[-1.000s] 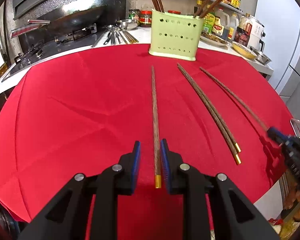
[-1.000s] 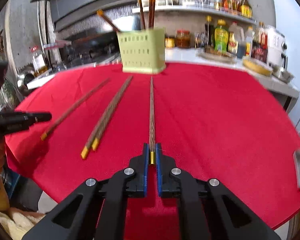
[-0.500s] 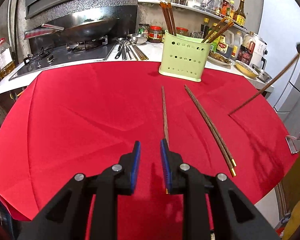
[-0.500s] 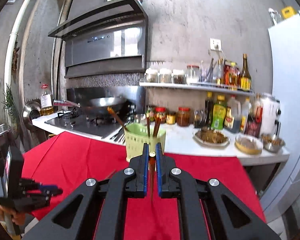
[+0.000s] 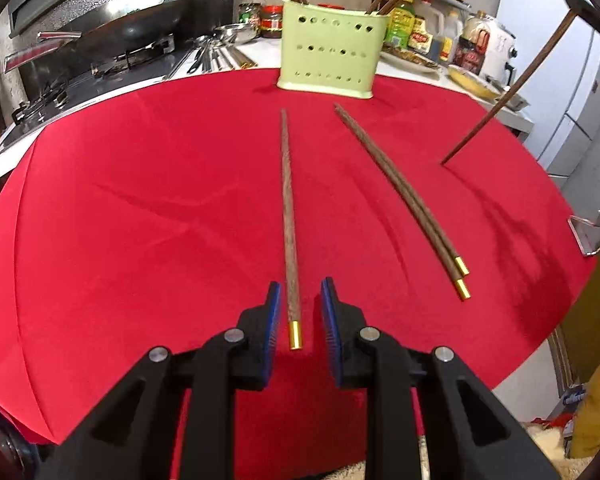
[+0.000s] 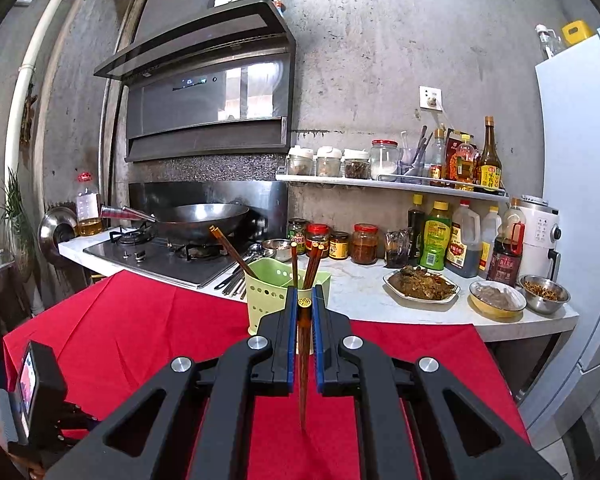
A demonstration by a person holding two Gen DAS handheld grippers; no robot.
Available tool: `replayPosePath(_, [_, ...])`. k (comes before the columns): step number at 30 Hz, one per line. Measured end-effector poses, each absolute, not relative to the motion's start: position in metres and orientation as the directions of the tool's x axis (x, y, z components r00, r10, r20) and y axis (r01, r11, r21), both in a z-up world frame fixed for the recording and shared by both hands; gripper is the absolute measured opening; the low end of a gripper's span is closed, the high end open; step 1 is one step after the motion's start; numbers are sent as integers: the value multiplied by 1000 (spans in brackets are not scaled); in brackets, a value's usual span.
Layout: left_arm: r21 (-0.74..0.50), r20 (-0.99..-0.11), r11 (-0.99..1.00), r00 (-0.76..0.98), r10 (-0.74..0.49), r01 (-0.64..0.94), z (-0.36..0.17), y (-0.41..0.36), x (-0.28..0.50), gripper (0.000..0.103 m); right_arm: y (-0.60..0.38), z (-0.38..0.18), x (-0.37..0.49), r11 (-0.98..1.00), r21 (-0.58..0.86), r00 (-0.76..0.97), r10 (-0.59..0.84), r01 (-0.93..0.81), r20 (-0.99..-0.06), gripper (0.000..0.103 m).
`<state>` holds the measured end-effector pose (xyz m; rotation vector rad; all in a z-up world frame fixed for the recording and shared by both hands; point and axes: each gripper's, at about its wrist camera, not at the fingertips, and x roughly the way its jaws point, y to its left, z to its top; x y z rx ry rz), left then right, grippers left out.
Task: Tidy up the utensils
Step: 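Lift the right gripper's chopstick upright above the holder while the left gripper holds its chopstick, then lift the left gripper's chopstick upright above the holder while the right gripper lowers its chopstick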
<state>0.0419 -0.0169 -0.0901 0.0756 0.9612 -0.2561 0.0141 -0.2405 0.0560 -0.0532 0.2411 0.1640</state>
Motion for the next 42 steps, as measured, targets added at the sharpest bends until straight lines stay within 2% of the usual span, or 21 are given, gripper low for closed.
replayPosePath(7, [45, -831, 969, 548, -99, 244, -95, -25, 33, 20, -237, 55, 13, 984, -30, 957, 164, -176, -241, 7])
replayPosePath(8, [60, -830, 968, 551, -88, 245, -95, -26, 32, 17, -237, 55, 13, 984, -31, 957, 164, -176, -241, 7])
replayPosePath(9, [90, -825, 966, 561, -63, 241, -95, -27, 30, 8, -235, 55, 13, 984, -32, 957, 165, -178, -239, 7])
replayPosePath(13, [66, -813, 966, 575, -93, 251, -88, -24, 27, 7, -233, 55, 13, 982, -35, 957, 171, -184, -236, 8])
replayPosePath(18, [22, -710, 971, 687, -153, 239, -40, -9, 21, 7, -233, 55, 14, 981, -34, 954, 179, -192, -240, 8])
replayPosePath(23, [-15, -523, 979, 833, -182, 204, 36, 15, 15, 7, -235, 57, 17, 980, -26, 951, 185, -197, -248, 8])
replayPosePath(28, [-14, -426, 974, 880, -211, 227, 77, 17, 21, 7, -236, 57, 17, 981, -27, 951, 181, -194, -250, 8])
replayPosePath(38, [34, -401, 962, 886, -234, 269, 87, -7, 48, 7, -239, 51, 29, 982, -16, 942, 175, -188, -286, 8])
replayPosePath(42, [25, -465, 965, 857, -221, 262, 69, -10, 67, 7, -241, 44, 37, 982, 0, 934, 178, -187, -309, 7])
